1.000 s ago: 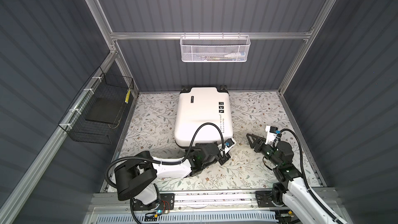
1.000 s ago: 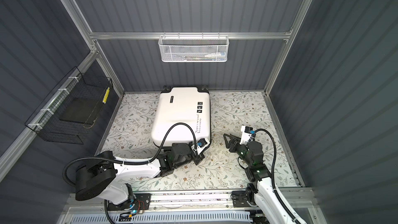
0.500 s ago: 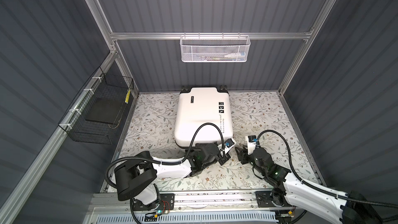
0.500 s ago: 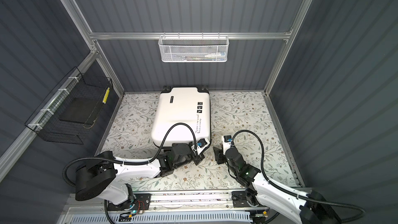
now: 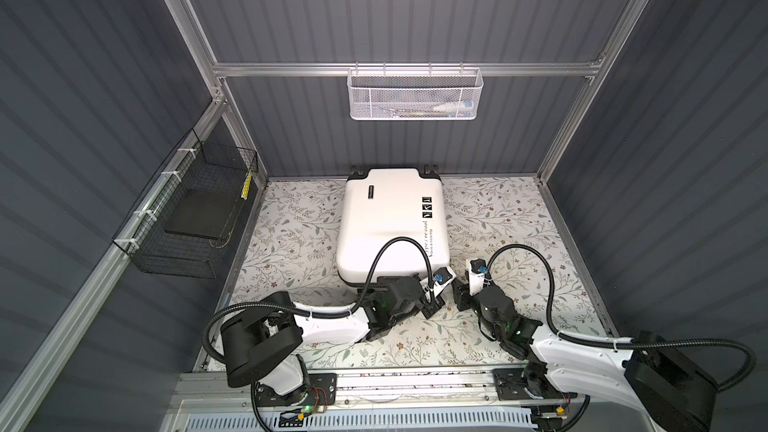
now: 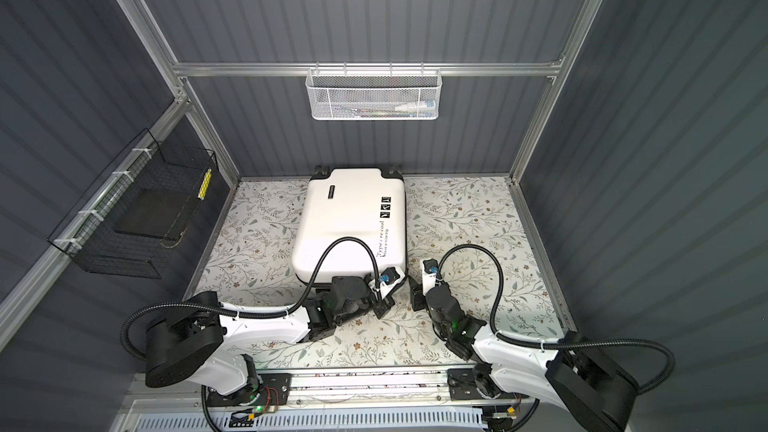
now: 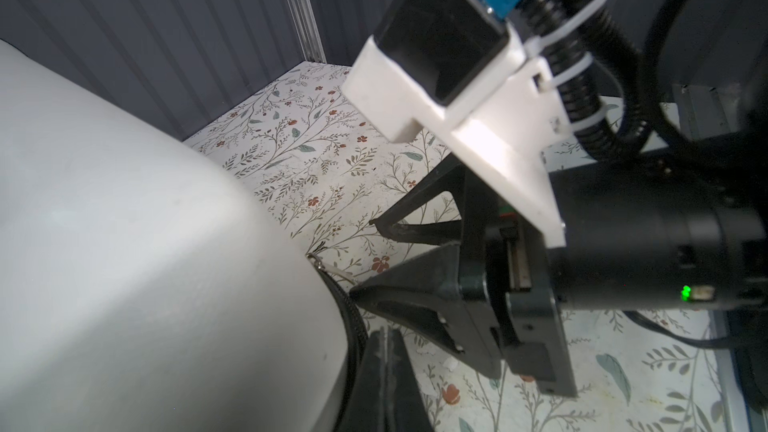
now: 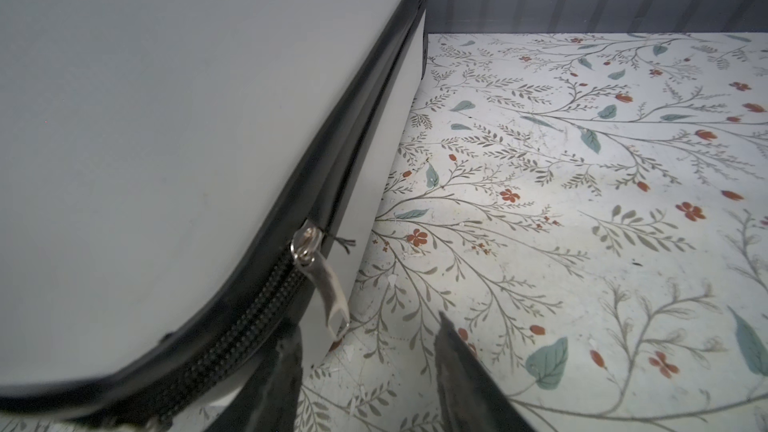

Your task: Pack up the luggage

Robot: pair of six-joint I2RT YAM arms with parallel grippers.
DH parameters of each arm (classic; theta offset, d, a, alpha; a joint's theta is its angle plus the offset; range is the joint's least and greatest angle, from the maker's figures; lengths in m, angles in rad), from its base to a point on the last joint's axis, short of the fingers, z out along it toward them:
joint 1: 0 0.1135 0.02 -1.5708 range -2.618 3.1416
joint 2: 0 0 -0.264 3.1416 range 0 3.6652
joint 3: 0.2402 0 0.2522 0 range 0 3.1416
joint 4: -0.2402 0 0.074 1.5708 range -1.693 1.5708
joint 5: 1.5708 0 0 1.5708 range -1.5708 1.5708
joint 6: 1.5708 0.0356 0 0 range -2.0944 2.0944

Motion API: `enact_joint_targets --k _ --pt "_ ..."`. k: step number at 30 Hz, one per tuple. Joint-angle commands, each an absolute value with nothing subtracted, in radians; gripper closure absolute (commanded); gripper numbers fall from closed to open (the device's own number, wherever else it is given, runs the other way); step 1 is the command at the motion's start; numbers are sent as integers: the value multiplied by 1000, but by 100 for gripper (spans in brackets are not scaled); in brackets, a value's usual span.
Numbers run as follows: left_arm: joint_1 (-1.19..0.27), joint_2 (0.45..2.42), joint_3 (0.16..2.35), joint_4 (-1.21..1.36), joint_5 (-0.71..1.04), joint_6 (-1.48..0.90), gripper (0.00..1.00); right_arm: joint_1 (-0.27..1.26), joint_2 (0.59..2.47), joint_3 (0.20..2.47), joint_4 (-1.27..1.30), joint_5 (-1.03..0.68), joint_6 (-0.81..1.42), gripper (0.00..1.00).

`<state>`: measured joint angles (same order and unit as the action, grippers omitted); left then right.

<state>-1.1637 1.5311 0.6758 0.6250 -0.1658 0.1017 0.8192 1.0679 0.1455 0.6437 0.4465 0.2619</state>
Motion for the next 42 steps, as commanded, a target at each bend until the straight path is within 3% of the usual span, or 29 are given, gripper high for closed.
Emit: enact_joint_targets --k 1,17,28,42 --pt "-1177 1514 683 655 -129 95 100 826 1099 142 746 469 222 48" --pt "-1176 1516 695 637 -123 98 100 896 1332 179 970 594 78 53" --pt "-1177 1521 702 634 -121 97 100 930 1389 188 1098 669 -34 60" --pt "-1177 1517 687 647 -123 85 100 935 1347 186 1060 644 -47 93"
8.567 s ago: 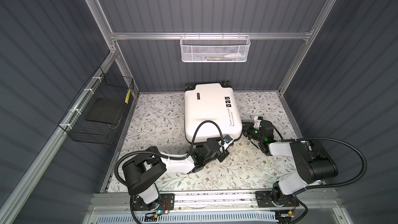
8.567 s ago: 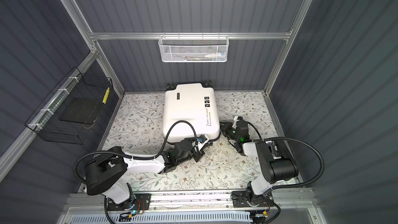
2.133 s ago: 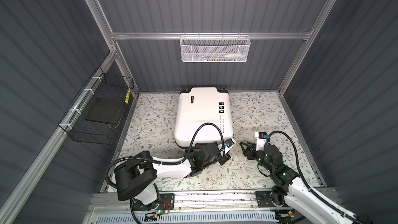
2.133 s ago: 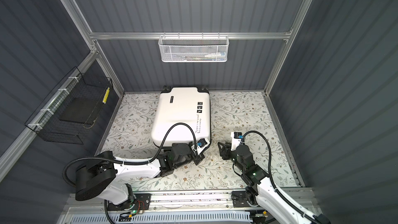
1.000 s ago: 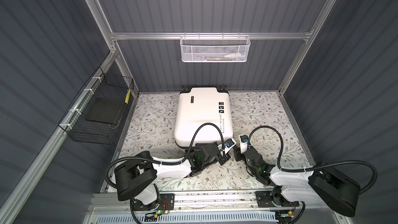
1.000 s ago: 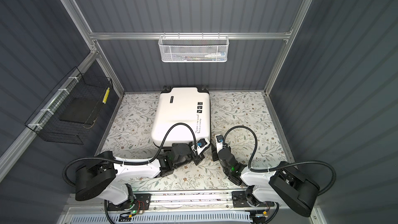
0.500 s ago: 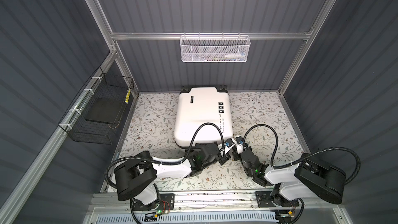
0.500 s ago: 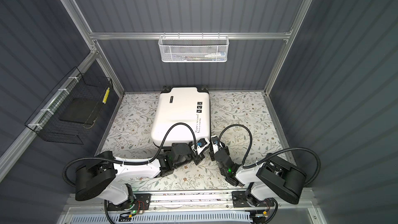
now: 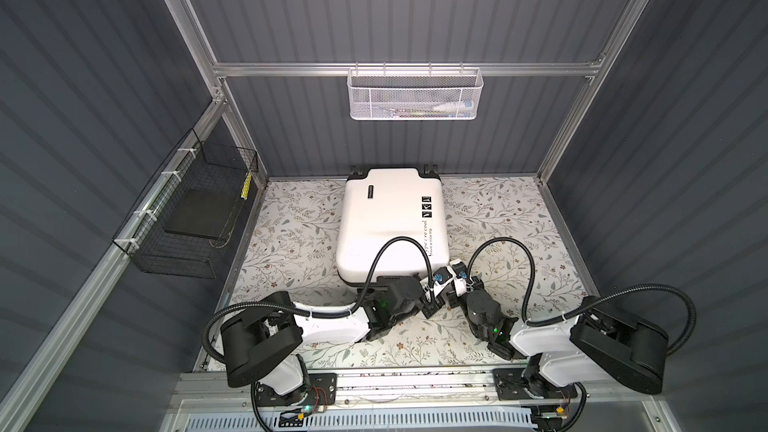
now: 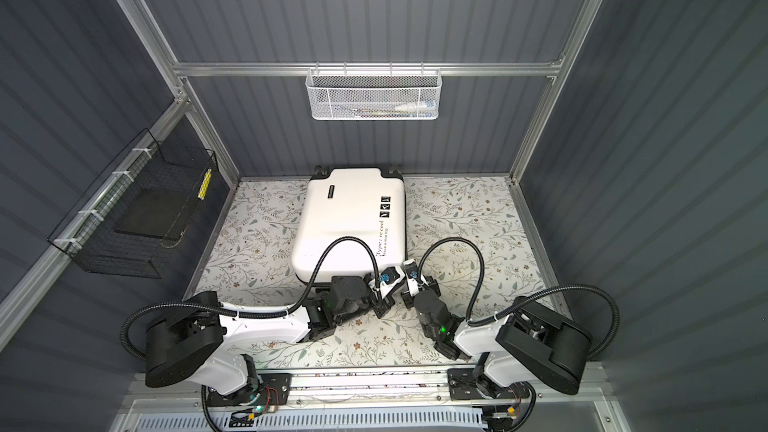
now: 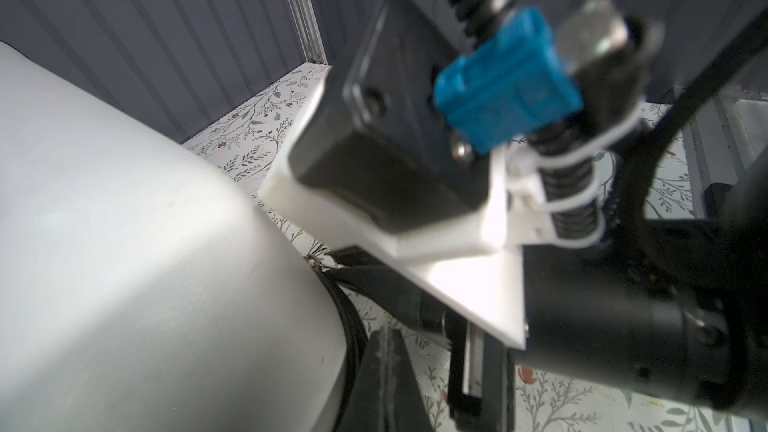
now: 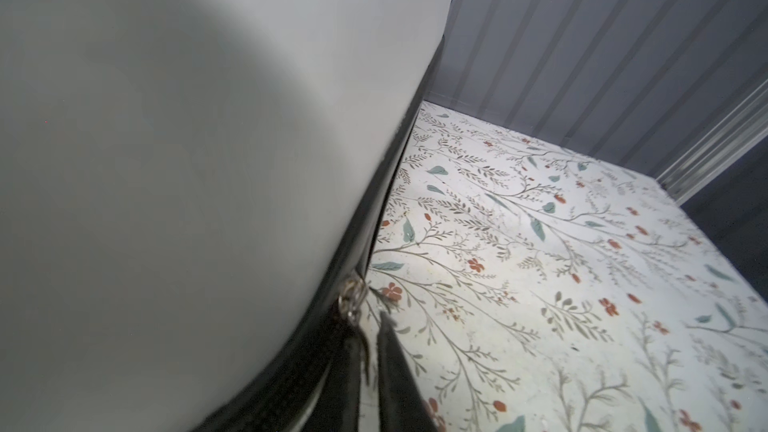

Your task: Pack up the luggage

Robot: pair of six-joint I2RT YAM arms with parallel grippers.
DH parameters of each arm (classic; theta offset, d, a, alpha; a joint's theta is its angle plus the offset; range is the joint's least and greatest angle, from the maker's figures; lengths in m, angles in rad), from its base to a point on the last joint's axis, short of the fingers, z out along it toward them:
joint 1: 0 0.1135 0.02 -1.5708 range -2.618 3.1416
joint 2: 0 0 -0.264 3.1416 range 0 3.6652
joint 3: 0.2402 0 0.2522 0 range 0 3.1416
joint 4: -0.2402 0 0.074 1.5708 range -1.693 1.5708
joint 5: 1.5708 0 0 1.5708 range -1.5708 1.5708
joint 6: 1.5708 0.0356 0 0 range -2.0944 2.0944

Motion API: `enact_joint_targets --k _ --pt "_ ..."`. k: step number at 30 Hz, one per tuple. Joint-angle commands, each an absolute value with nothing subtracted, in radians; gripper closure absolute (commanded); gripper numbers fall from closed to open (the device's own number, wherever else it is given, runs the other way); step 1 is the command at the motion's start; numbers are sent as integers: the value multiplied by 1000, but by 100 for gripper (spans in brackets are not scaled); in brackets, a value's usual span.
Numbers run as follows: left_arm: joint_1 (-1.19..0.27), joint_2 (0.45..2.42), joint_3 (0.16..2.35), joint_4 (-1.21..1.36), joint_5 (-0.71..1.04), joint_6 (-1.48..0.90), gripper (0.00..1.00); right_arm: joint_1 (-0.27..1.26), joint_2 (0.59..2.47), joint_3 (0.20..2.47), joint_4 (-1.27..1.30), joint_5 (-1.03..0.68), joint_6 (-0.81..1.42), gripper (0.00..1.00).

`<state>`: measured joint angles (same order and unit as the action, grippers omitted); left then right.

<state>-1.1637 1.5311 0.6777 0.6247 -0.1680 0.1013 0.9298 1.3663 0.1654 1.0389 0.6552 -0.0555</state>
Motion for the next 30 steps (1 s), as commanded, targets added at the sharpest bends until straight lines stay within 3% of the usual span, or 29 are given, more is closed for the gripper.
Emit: enact_joint_targets --k 1,3,18,30 --pt "-1176 1518 686 650 -124 84 100 936 1340 186 1045 639 -39 96" --pt "-1176 1517 686 652 -125 84 100 937 1325 186 1014 630 -28 100" --pt "-1176 1545 675 699 -155 71 100 940 1058 133 656 488 205 100" --pt "-1177 1556 683 699 -158 77 100 961 929 76 560 391 322 100"
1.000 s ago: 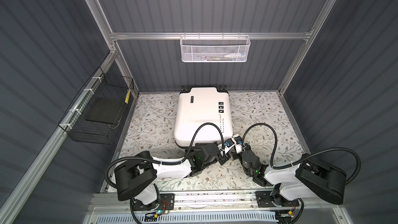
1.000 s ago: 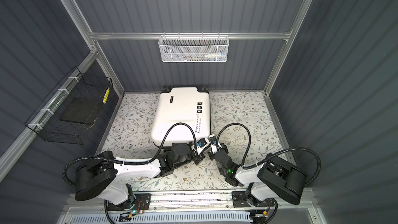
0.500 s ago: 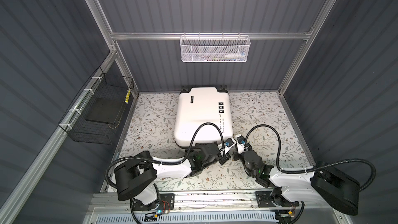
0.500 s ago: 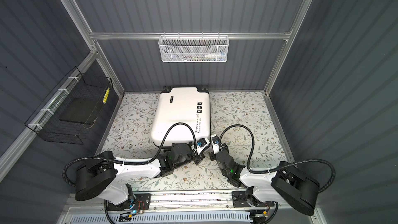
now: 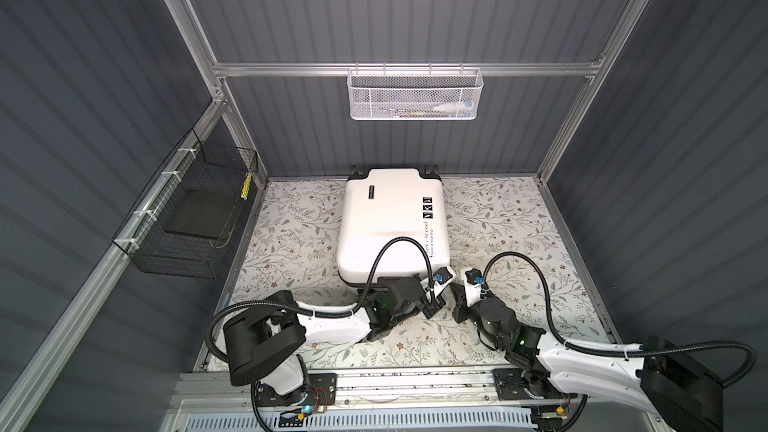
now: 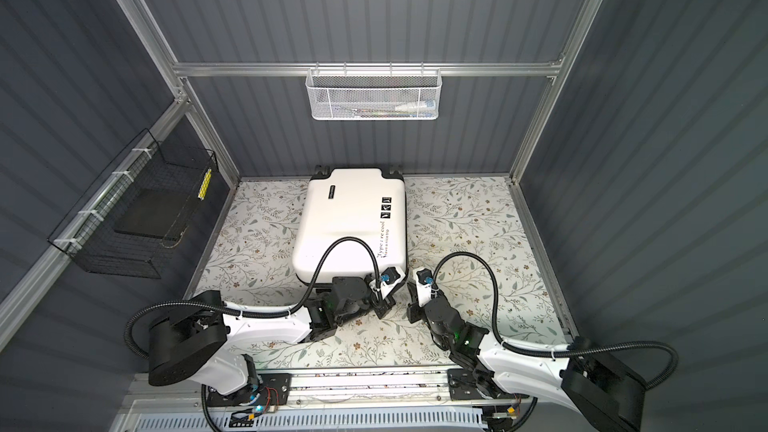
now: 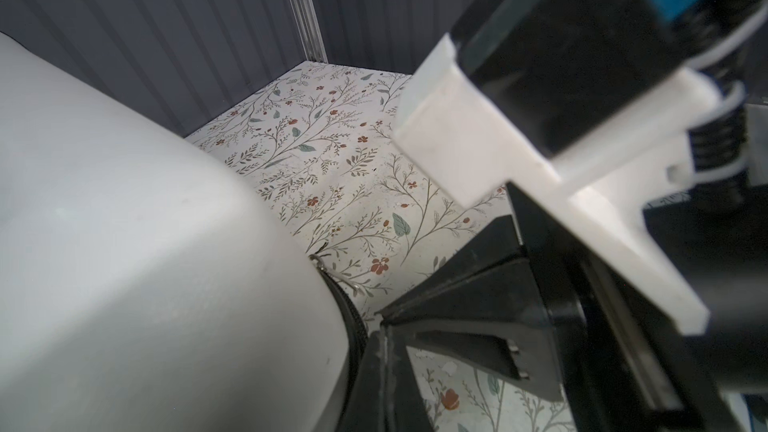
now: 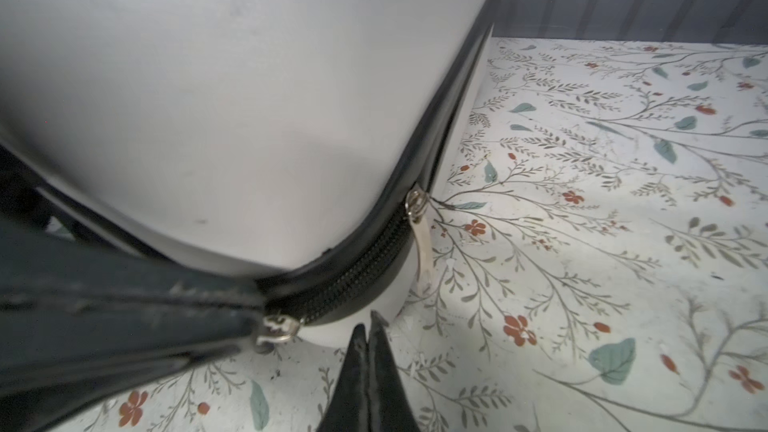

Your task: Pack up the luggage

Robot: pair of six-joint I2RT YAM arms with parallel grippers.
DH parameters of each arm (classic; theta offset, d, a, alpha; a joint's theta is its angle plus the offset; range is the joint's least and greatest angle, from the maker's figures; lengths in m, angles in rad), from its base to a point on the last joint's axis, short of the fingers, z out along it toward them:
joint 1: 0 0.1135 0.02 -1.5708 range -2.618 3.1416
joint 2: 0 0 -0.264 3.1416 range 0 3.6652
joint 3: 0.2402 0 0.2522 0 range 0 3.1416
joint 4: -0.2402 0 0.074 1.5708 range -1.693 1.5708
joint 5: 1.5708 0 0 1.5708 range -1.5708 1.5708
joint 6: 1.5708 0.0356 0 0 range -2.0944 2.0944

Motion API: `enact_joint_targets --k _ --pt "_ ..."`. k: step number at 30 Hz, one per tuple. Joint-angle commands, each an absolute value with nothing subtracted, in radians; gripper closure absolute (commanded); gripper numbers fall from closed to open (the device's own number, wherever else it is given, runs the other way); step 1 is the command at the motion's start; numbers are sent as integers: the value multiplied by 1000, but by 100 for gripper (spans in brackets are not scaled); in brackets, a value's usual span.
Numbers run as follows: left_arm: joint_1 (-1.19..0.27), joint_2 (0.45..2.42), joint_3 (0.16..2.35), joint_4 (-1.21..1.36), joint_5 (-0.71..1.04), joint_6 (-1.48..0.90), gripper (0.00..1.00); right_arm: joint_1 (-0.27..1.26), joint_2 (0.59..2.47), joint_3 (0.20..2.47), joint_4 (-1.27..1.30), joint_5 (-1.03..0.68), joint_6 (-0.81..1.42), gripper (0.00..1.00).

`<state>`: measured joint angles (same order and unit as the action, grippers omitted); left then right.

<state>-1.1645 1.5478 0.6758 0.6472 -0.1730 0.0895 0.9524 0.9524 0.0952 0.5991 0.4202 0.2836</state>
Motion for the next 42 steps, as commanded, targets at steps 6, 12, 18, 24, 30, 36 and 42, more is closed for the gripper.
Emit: enact_joint_targets --k 6,12,18,24,30,36,42 --pt "-1177 1560 685 702 -157 77 100 964 848 42 544 497 349 100" --pt "-1177 1563 687 704 -152 75 100 942 846 23 570 549 342 71" --pt "-1177 1563 688 704 -149 72 100 942 974 32 691 576 282 54" --pt "-1177 1561 689 700 -153 71 100 941 1164 62 867 612 210 53" --pt "-1177 1557 690 692 -156 71 100 943 1332 116 1024 629 127 53" --pt "-1177 1559 692 690 -159 70 100 944 1461 134 1191 685 42 55" --pt "-1177 1560 691 690 -161 67 100 945 1502 132 1299 730 -22 58"
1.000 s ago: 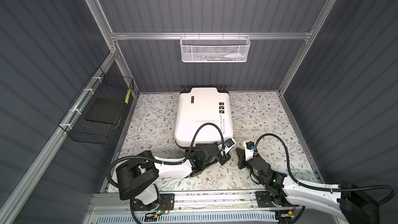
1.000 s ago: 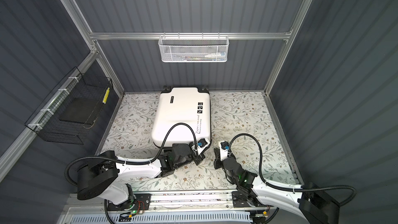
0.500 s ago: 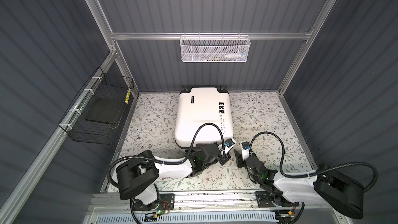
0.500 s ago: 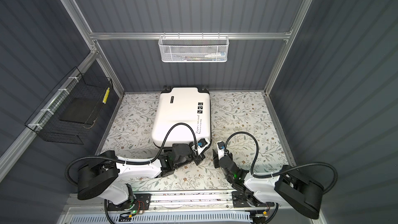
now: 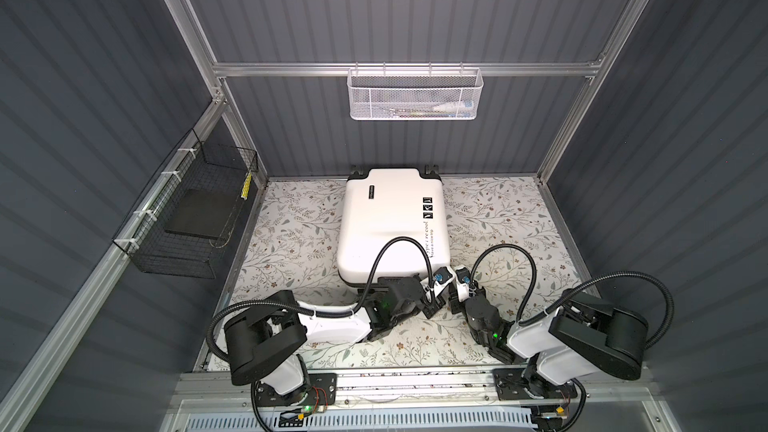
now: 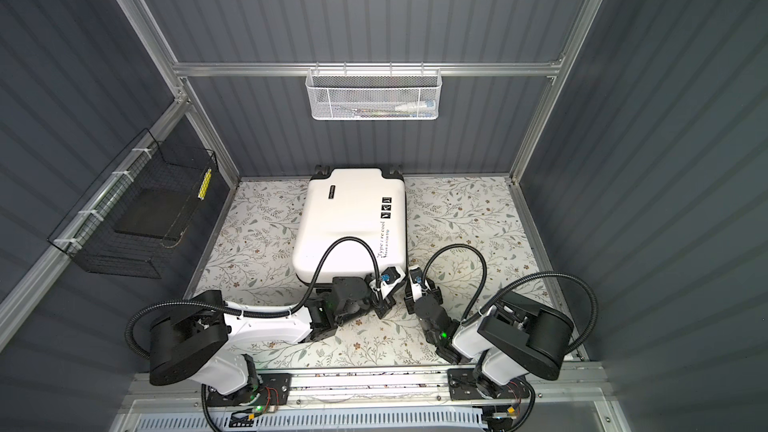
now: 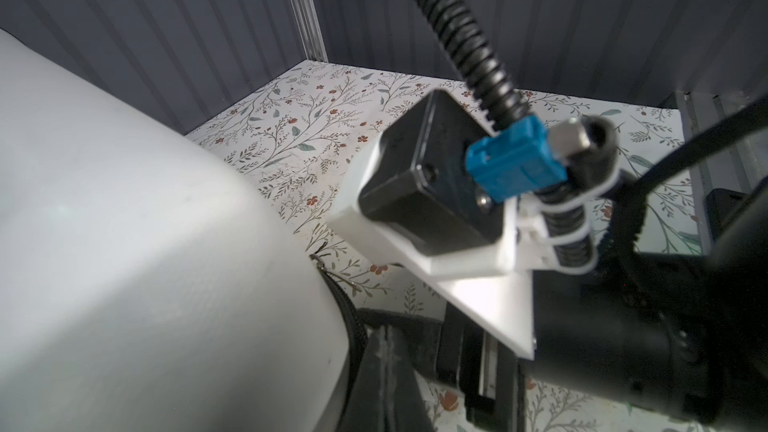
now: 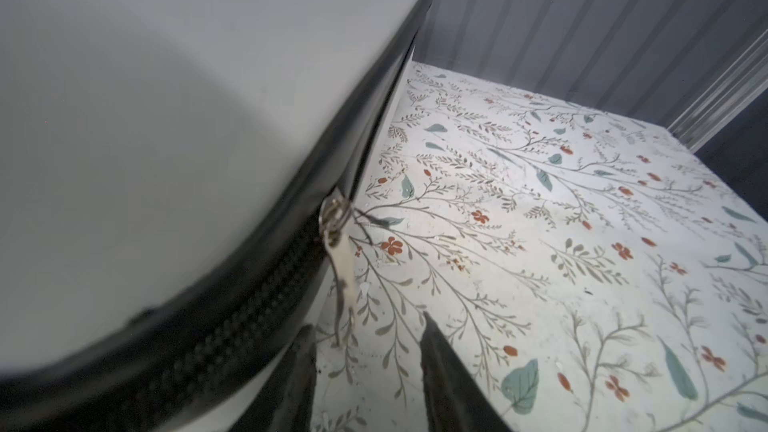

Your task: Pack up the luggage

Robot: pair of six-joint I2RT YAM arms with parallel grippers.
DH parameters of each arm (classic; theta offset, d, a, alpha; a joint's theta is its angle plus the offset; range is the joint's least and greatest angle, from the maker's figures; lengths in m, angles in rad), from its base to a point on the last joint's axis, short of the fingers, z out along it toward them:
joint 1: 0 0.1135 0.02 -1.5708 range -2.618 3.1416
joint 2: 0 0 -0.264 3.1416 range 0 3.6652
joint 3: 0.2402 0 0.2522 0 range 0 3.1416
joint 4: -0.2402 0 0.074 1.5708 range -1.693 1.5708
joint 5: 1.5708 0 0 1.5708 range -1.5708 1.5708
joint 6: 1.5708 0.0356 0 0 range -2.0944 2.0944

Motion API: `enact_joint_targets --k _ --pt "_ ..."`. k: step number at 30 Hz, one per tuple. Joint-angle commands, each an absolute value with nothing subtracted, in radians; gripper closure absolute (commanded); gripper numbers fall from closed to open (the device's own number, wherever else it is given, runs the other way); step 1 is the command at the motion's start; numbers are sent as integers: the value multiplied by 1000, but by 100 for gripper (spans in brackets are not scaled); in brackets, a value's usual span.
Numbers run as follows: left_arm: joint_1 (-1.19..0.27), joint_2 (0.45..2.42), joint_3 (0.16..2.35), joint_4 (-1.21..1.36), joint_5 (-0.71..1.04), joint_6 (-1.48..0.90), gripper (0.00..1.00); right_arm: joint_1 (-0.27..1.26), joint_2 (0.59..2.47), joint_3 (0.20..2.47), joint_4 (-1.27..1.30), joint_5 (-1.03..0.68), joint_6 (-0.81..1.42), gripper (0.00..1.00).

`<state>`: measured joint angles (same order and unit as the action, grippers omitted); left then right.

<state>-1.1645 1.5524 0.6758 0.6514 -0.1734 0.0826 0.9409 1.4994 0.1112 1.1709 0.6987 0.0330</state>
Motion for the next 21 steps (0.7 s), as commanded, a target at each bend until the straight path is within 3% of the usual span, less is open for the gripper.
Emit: enact_joint_targets --k 1,8,16,21 --pt "-1176 1562 692 692 -160 66 100 943 1497 134 1299 734 -32 58" --pt "-1176 1571 692 706 -159 62 100 940 1478 152 1237 704 -39 61" --pt "-1177 1568 689 700 -156 59 100 936 1542 174 1294 715 -63 78" --pt "-1177 1563 686 698 -159 59 100 918 1535 178 1283 693 -63 82"
